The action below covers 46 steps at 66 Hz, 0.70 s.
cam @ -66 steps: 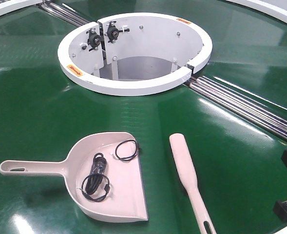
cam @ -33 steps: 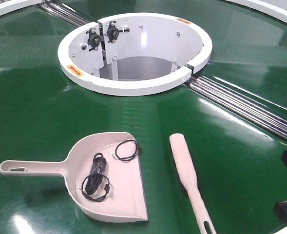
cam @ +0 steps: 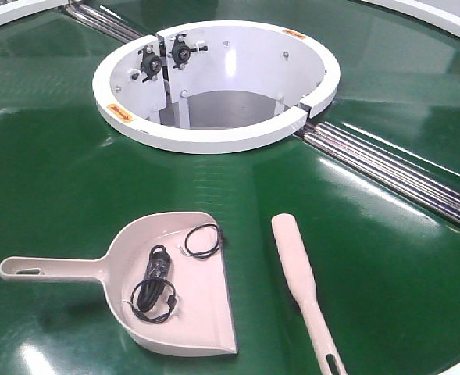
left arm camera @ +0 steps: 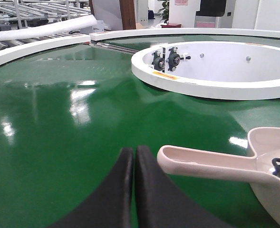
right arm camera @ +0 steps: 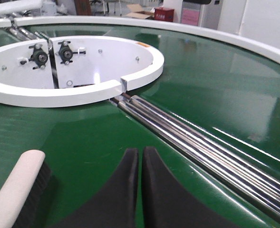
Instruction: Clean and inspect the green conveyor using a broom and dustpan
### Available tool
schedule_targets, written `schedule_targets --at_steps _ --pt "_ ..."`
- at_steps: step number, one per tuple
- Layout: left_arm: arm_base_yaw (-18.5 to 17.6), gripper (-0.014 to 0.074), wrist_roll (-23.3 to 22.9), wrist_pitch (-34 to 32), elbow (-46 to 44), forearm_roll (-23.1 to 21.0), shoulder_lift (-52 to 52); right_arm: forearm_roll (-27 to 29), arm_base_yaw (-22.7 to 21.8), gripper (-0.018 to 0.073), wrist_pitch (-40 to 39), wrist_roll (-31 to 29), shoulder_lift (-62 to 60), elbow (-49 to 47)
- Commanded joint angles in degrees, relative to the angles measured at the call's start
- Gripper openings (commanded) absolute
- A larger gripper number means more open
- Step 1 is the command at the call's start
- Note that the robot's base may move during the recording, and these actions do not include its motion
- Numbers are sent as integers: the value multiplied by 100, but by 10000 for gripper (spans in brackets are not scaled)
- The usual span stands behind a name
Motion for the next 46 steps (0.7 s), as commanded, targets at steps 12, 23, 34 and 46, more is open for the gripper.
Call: schedule_targets --at_steps 12,23,34,46 --pt "7 -22 -52 -418 132 -8 -86 -74 -68 -5 -1152 7 -1111 1263" --pt "7 -22 -52 -418 132 -8 -86 -77 -68 -5 -588 -6 -1937 1630" --pt "7 -22 -52 -412 132 -8 -86 -71 -68 -5 -557 -13 -2082 1630" --pt "7 -22 -52 -412 132 -8 -86 -71 -68 -5 -545 -13 -2082 1630"
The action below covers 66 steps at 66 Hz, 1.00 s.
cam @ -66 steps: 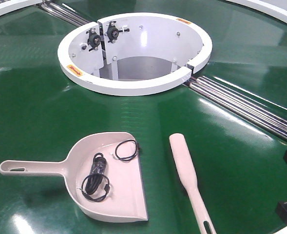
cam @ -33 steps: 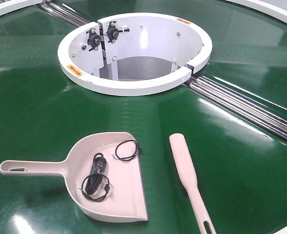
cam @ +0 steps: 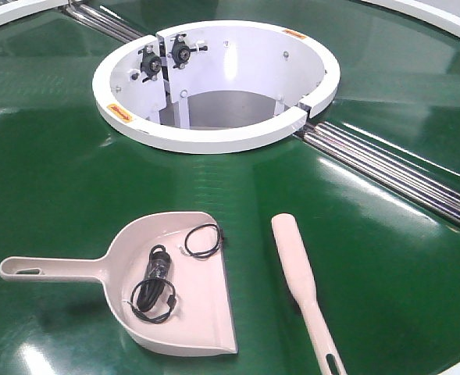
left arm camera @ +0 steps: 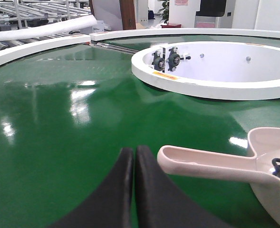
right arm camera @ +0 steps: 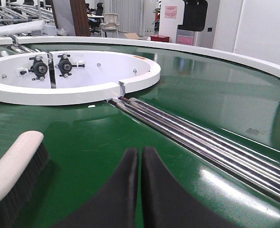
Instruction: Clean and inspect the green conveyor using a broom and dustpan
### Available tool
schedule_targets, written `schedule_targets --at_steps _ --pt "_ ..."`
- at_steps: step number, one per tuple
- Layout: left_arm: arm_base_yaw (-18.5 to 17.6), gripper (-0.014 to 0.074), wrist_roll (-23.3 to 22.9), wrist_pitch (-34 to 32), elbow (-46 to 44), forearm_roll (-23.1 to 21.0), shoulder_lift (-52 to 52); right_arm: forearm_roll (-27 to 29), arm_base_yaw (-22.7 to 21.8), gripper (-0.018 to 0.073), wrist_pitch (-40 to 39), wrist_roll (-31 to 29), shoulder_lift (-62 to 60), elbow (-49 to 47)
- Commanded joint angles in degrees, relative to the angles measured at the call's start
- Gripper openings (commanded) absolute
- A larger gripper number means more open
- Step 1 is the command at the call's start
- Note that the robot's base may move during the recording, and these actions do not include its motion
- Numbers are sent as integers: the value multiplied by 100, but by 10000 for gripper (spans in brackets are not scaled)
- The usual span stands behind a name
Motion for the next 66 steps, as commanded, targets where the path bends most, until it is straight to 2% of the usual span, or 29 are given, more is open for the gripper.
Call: schedule_targets --at_steps 1,66 --pt "7 -22 -52 -412 132 -8 -86 -56 -38 -5 -398 -17 -49 76" --pt "7 -22 -52 -412 132 -8 -86 -56 -38 -5 -387 -17 -49 76"
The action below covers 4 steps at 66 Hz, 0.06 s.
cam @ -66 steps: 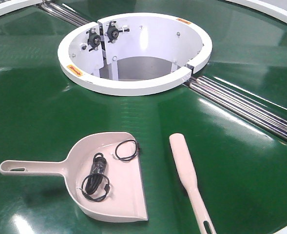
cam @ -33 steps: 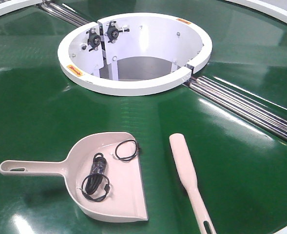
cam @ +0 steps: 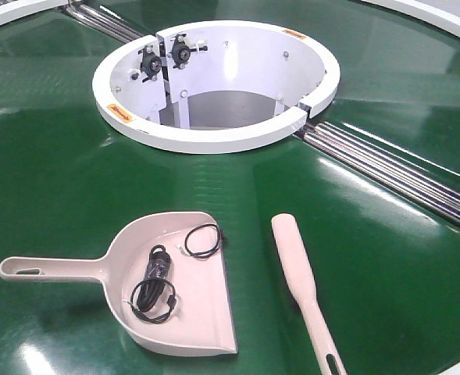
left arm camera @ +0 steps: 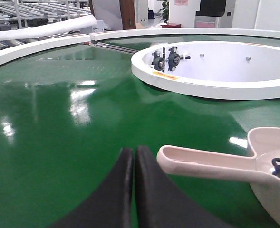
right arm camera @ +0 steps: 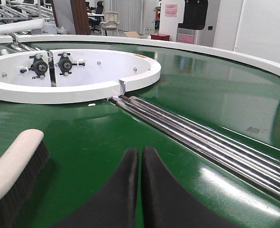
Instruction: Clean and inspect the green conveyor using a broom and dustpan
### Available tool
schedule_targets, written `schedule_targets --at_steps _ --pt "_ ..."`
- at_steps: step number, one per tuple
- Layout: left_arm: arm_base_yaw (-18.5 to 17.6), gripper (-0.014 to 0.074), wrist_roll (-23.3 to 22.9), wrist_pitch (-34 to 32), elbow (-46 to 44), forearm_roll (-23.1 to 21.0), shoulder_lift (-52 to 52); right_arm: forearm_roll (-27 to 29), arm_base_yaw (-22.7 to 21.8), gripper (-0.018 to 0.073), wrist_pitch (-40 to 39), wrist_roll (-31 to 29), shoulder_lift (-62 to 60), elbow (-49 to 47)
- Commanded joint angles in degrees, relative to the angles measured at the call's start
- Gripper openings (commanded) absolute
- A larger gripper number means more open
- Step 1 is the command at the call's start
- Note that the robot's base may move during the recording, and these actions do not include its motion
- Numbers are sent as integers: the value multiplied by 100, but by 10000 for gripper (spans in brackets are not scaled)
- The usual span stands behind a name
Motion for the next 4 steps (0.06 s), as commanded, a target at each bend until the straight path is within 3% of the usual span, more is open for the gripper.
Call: schedule_targets --at_steps 1,4 --pt "7 -22 -52 -412 132 -8 -86 -56 -38 -5 -416 -17 -49 76" --pt "7 -22 -52 -412 132 -8 -86 -56 -38 -5 -416 -17 -49 76"
